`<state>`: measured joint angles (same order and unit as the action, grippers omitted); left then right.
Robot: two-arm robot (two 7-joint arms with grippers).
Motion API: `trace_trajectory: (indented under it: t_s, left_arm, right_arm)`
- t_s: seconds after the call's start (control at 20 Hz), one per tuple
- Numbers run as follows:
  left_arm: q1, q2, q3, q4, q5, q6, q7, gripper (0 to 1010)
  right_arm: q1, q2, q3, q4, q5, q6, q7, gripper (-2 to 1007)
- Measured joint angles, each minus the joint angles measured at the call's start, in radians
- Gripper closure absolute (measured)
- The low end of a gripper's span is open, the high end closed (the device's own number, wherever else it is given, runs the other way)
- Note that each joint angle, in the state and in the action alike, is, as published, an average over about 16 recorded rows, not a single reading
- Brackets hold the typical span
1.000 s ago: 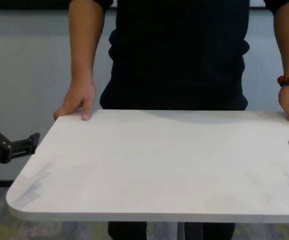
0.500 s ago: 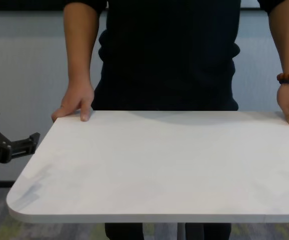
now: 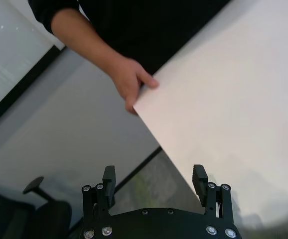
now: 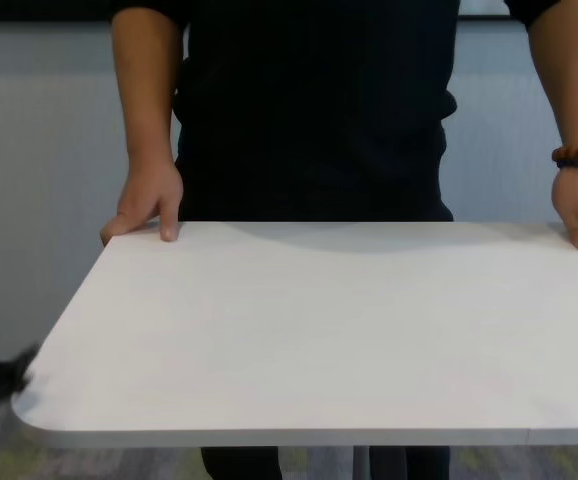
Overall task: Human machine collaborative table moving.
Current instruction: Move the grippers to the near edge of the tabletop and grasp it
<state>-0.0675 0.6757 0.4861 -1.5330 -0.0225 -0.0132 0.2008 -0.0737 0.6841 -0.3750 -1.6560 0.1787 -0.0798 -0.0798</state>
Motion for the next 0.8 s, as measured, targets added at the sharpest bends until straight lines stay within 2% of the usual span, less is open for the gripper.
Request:
trace_trajectory:
  t_s: [0.2, 0.35, 0.6, 0.8]
  left_arm:
    - [0.068, 0.028, 0.021, -0.033, 0.106, 0.043, 0.062, 10]
    - [0.111, 0.036, 0.033, -0.034, 0.162, 0.063, 0.099, 10]
    - [0.159, 0.032, 0.055, -0.013, 0.260, 0.069, 0.174, 10]
    - [0.178, 0.020, 0.073, 0.013, 0.333, 0.062, 0.222, 10]
  right_arm:
    - [-0.024, 0.001, -0.003, -0.011, -0.013, -0.011, 0.010, 0]
    - [-0.034, -0.005, -0.009, -0.007, -0.022, -0.025, 0.022, 0]
    - [-0.039, -0.019, -0.027, 0.016, -0.058, -0.046, 0.026, 0]
    - [-0.043, -0.033, -0.040, 0.043, -0.106, -0.057, 0.006, 0]
